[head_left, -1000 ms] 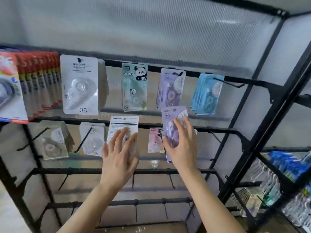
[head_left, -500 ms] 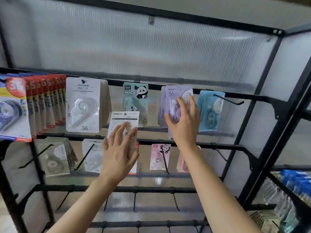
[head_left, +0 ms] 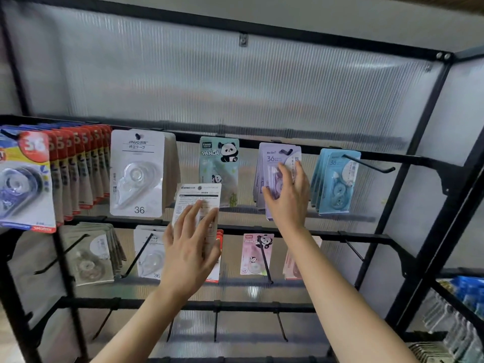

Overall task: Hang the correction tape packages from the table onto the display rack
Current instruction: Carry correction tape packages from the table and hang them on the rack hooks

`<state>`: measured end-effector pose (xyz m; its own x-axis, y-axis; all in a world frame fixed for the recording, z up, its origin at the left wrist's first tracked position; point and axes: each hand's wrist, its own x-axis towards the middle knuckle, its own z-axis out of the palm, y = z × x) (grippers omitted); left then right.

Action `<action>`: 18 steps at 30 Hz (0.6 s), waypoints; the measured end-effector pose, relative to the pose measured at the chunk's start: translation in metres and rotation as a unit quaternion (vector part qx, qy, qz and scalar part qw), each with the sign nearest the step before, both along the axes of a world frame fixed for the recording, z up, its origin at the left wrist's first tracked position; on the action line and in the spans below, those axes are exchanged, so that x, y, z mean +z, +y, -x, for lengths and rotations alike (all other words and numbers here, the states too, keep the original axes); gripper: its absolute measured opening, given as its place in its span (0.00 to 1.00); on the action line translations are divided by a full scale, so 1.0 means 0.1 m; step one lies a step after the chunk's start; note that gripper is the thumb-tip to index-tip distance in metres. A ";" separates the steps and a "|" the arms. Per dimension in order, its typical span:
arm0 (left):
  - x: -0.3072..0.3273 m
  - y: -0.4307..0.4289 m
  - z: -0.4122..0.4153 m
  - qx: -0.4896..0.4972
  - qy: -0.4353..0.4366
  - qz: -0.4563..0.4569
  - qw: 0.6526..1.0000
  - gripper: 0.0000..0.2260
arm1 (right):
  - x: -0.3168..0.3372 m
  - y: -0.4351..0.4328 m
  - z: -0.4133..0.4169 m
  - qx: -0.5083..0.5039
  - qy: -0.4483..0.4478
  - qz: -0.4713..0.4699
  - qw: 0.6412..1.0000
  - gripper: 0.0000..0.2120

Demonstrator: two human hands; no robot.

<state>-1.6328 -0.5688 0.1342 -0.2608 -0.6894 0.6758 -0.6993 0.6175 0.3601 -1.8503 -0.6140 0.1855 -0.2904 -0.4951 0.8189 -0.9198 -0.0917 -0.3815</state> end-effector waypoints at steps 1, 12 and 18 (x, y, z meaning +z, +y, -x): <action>0.00 0.00 0.00 -0.001 0.002 0.000 1.000 0.28 | 0.01 -0.06 0.02 -0.002 0.000 -0.013 1.000 0.27; 0.00 0.03 -0.03 -0.050 0.067 -0.004 0.997 0.27 | -0.06 0.06 0.00 0.033 -0.013 -0.005 0.999 0.32; -0.01 0.10 -0.04 -0.159 0.079 0.034 0.983 0.23 | -0.29 0.55 -0.15 0.177 -0.020 -0.072 0.981 0.26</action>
